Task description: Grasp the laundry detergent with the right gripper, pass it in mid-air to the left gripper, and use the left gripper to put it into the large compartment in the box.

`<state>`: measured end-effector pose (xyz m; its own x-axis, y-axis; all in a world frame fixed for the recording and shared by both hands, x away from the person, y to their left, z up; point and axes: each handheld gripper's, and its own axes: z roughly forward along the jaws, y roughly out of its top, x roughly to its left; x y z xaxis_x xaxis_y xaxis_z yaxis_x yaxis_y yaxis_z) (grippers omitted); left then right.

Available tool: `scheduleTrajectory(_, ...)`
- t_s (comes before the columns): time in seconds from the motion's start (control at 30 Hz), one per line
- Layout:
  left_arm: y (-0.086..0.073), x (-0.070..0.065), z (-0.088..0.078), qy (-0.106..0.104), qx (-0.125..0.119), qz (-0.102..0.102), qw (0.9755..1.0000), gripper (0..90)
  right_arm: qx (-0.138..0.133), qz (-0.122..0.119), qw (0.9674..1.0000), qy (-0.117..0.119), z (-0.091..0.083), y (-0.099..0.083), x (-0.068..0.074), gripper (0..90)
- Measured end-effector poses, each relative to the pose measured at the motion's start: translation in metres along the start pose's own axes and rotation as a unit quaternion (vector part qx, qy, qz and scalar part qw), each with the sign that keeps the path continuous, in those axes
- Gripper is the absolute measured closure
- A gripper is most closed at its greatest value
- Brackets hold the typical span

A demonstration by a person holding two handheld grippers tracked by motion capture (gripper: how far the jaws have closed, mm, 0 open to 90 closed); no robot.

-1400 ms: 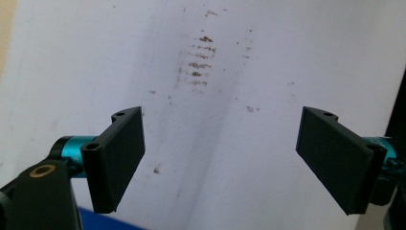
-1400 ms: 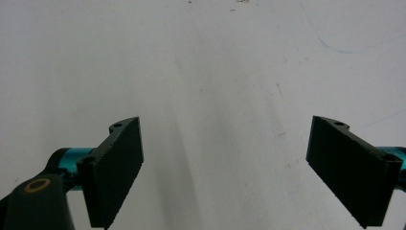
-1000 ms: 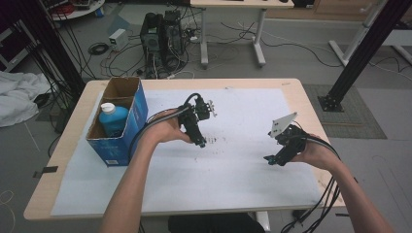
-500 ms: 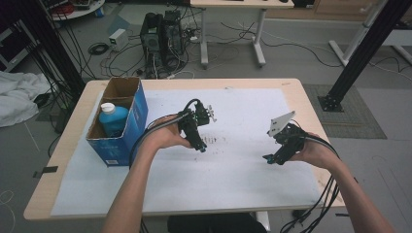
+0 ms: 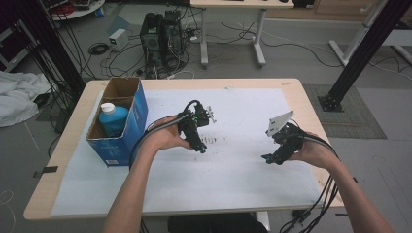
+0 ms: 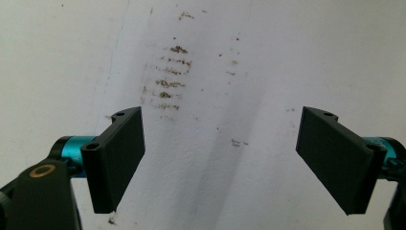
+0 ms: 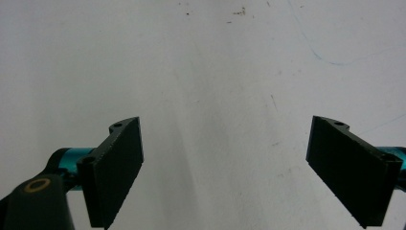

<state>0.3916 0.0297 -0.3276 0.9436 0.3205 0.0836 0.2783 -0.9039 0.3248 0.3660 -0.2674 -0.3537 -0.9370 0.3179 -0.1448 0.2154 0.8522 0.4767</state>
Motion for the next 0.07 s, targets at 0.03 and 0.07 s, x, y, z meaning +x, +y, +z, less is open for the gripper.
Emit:
scheduleTrajectory(0.03, -0.0016, 0.0003, -0.0005, 0.005, 0.001, 0.001, 1.0, 17.1, -0.002, 0.002, 1.0, -0.002, -0.0001, 0.0001, 0.0006, 11.8)
scheduleTrajectory(0.07, -0.0031, 0.0001, 0.0006, 0.005, -0.006, -0.005, 1.0, 17.2, -0.009, 0.005, 0.9999, -0.007, -0.0007, 0.0005, 0.0007, 11.8)
